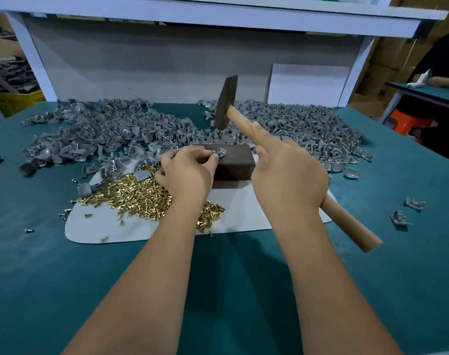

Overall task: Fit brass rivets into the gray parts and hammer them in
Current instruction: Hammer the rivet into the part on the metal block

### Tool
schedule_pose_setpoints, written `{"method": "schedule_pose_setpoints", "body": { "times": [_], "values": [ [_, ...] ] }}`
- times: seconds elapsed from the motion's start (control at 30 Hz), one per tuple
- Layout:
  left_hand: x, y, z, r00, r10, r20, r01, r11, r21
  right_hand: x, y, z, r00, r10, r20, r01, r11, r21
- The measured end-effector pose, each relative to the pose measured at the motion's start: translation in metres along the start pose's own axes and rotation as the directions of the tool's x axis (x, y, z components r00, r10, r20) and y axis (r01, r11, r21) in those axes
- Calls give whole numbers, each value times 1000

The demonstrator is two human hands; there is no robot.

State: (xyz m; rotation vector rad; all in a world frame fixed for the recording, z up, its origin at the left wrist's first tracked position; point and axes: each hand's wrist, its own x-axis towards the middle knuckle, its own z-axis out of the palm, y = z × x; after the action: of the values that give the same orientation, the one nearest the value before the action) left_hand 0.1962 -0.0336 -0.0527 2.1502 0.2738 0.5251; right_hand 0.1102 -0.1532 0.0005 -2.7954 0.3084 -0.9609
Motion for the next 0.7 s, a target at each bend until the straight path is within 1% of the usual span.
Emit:
{"method": "schedule_pose_setpoints", "body": {
  "times": [0.1, 0.17, 0.27, 0.3, 0.33, 0.4, 0.43, 0.5, 0.63, 0.7],
  "values": [
    [-1, -2, -1, 1000, 26, 13, -26, 1000, -9, 1, 3, 2, 989, 0, 148, -2, 1000, 9],
    [-1, -1, -1, 1000, 22, 10, -22, 1000, -19, 1, 4, 1, 994, 5, 112, -5, 1000, -1],
    [-1, -2, 1, 1000, 2, -5, -2, 1000, -25, 1, 2, -2, 1000, 9, -24, -9, 1000, 21],
    [-1, -2, 1, 1000, 3, -4, -3, 1000, -26, 1, 1, -3, 999, 6, -42, -5, 999, 33],
    [0, -2, 0, 1000, 0, 0, 0, 1000, -23, 2, 1, -3, 1000, -8, -21, 9, 1000, 30],
    [0, -3, 0, 1000, 1, 10, -1, 1000, -19, 1, 2, -1, 996, -44, 82, 45, 999, -3],
    [0, -3, -1, 1000, 7, 14, -6, 1000, -20, 0, 2, -1, 993, -48, 111, 49, 999, -7],
    [1, -1, 0, 1000, 1, 8, -1, 1000, -24, 0, 2, -3, 995, -38, 95, 39, 999, -6],
    [1, 0, 1, 1000, -19, -6, 19, 1000, -16, 1, 3, -4, 1000, -14, -22, 14, 1000, -9],
    [1, -1, 0, 1000, -9, 1, 9, 1000, -15, 1, 2, -2, 999, -37, -4, 37, 999, -28]
  ]
}}
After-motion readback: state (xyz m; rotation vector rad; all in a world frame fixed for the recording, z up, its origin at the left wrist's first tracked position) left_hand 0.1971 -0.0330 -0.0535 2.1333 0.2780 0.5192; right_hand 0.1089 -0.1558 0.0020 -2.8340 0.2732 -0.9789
